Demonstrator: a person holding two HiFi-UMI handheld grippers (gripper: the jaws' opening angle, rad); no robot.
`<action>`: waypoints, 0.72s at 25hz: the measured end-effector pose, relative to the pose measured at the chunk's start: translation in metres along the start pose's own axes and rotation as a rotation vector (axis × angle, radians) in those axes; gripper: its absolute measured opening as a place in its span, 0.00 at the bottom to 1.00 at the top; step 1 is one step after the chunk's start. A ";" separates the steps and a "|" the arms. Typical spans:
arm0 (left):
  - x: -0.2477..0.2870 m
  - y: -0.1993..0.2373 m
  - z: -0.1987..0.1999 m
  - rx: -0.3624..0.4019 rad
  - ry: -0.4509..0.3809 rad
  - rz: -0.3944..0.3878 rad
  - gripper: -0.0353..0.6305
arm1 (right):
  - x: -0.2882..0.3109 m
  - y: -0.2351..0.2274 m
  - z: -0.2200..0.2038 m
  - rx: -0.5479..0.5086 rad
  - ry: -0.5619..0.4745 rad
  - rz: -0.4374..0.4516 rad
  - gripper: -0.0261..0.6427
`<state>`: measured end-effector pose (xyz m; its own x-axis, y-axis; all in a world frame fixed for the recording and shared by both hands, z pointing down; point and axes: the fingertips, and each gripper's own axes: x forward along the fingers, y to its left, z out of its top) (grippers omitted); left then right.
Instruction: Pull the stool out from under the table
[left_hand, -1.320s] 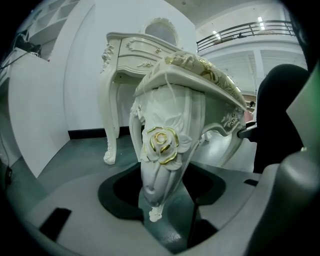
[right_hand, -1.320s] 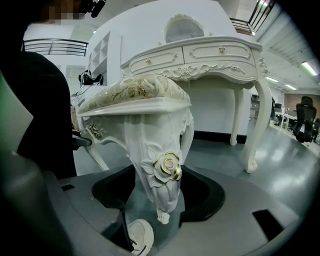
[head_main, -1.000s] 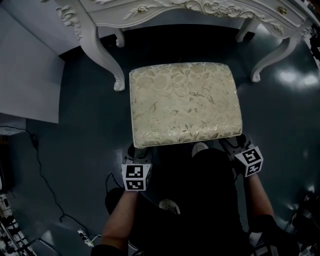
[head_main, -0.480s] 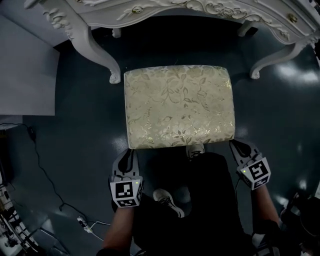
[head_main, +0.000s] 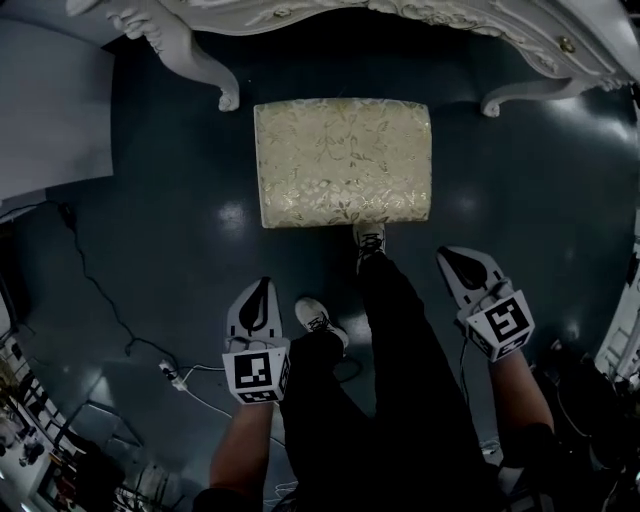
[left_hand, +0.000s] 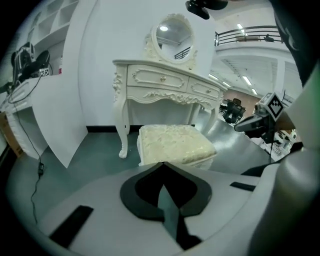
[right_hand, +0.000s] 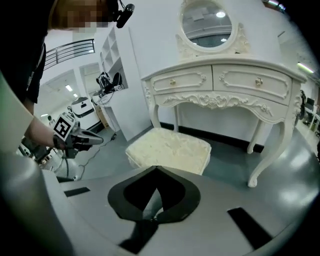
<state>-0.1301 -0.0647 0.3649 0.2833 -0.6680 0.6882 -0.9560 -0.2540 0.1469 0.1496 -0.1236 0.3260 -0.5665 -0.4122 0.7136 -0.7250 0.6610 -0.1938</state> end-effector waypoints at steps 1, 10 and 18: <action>-0.019 -0.009 0.012 0.002 0.008 -0.009 0.06 | -0.012 0.009 0.017 0.005 -0.012 0.006 0.08; -0.167 -0.067 0.118 0.044 -0.019 -0.107 0.06 | -0.118 0.077 0.138 0.046 -0.134 -0.031 0.08; -0.301 -0.106 0.186 0.140 -0.100 -0.194 0.06 | -0.238 0.161 0.224 0.043 -0.273 -0.075 0.08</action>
<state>-0.0994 0.0330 0.0101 0.4730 -0.6613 0.5822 -0.8651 -0.4739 0.1646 0.0801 -0.0601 -0.0260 -0.5909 -0.6167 0.5201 -0.7815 0.5975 -0.1794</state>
